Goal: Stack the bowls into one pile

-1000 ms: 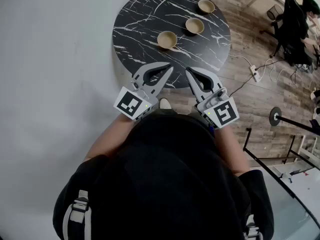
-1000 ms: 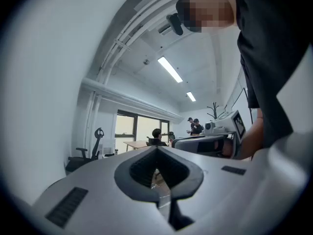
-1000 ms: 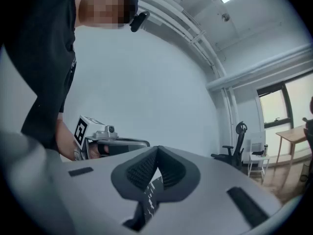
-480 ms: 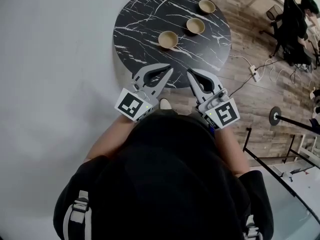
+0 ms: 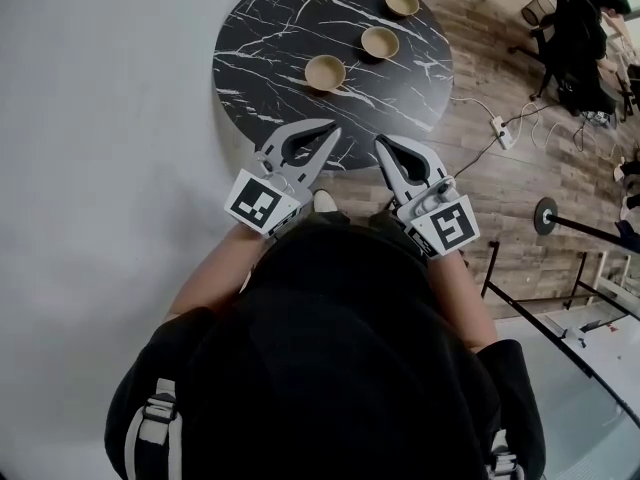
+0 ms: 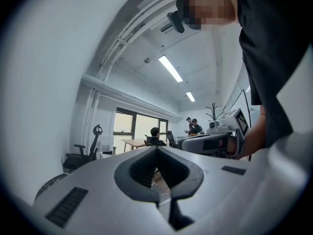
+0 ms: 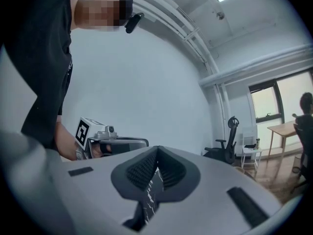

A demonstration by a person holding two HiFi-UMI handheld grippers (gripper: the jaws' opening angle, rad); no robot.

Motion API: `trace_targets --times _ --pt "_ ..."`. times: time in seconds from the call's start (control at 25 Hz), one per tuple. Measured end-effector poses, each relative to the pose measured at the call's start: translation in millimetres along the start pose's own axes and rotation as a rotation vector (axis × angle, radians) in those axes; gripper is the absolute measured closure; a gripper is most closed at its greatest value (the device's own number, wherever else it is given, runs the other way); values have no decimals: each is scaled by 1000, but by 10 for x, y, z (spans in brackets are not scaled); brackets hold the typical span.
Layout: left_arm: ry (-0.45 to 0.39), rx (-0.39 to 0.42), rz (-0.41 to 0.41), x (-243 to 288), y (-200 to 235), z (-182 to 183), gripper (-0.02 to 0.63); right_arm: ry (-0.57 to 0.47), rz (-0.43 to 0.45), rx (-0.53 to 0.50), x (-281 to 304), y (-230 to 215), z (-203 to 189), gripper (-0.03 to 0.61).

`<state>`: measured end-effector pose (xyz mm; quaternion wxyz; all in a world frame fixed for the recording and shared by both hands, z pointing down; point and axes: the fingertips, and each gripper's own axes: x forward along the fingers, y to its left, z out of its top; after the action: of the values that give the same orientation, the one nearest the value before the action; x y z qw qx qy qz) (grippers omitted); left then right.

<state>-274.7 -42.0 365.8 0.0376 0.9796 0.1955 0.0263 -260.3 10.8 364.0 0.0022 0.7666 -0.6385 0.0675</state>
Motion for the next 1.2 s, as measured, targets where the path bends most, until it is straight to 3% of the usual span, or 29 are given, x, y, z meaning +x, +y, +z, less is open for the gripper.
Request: trace_targets --times 0.36,1.2 --pt "9 4 -6 420 -143 45 609 -12 -9 -6 -230 -452 8 584" --pt "38 38 120 2344 -822 210 609 -38 151 -2 -1191 -2221 227 584"
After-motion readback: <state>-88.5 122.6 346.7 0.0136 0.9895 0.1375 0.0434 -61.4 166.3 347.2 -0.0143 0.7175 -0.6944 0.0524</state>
